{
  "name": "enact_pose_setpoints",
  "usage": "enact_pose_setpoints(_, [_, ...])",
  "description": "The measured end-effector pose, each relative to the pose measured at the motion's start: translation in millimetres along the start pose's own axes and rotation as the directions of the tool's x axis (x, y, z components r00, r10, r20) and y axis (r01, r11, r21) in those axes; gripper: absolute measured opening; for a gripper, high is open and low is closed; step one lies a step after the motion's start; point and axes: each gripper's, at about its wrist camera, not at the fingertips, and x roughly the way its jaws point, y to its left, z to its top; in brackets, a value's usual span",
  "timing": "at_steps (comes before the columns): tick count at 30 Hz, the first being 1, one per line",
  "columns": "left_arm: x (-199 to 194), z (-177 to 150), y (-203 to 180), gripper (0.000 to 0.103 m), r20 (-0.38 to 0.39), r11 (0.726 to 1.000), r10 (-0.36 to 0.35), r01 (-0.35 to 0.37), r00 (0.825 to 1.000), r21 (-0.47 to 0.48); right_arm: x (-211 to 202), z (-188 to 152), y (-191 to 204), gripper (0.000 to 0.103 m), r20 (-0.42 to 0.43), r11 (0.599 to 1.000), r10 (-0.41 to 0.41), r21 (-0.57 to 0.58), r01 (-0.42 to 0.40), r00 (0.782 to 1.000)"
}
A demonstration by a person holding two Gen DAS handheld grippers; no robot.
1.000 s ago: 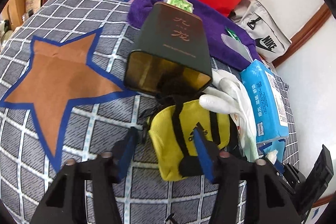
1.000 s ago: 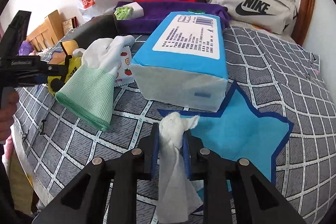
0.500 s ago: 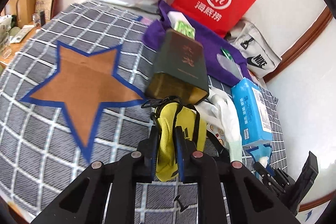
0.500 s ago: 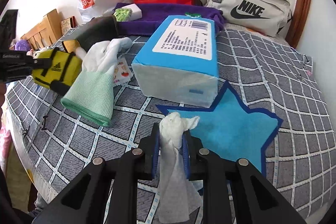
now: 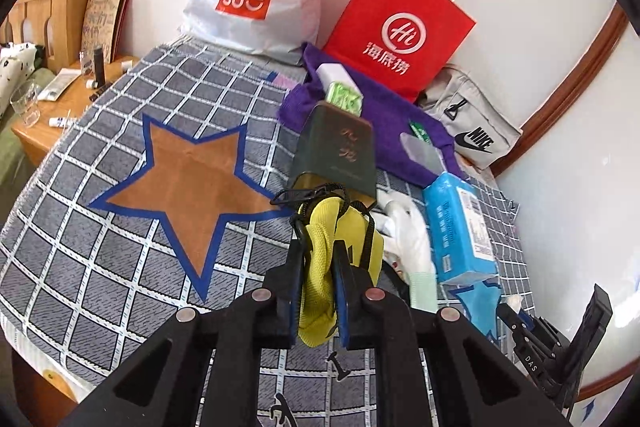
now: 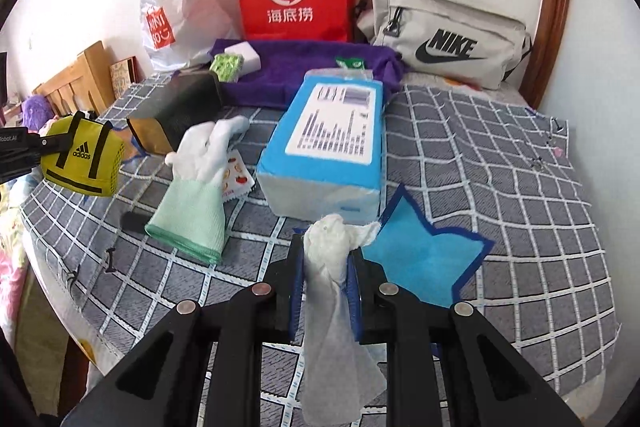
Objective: Organize soft objects
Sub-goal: 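Carry the tissue and yellow pouch over the purple towel with both grippers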
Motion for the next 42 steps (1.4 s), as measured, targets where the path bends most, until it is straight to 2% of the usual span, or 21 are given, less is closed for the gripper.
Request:
enact_pose_setpoints(9, [-18.8, 15.1, -19.1, 0.014, 0.033, 0.999, -0.009, 0.008, 0.999, 0.049, -17.3, 23.8, -7.0, 0.019, 0.045, 1.0, -0.008, 0.013, 0.008, 0.999])
enact_pose_setpoints(20, [-20.5, 40.6, -41.9, 0.014, 0.059, 0.998, -0.008, 0.004, 0.998, 0.07, -22.1, 61.0, -10.9, 0.019, 0.088, 1.0, 0.006, 0.006, -0.006, 0.996])
enact_pose_setpoints(31, [-5.0, 65.3, -53.1, 0.014, 0.057, 0.997, 0.006, -0.011, 0.998, 0.076, -8.9, 103.0, -18.7, 0.019, 0.116, 0.999, 0.027, 0.026, -0.03, 0.993])
enact_pose_setpoints(42, [19.3, 91.1, -52.6, 0.014, 0.045, 0.997, 0.021, -0.024, 0.999, 0.07, 21.1, 148.2, -15.8, 0.019, 0.131, 0.999, 0.05, 0.009, -0.052, 0.99])
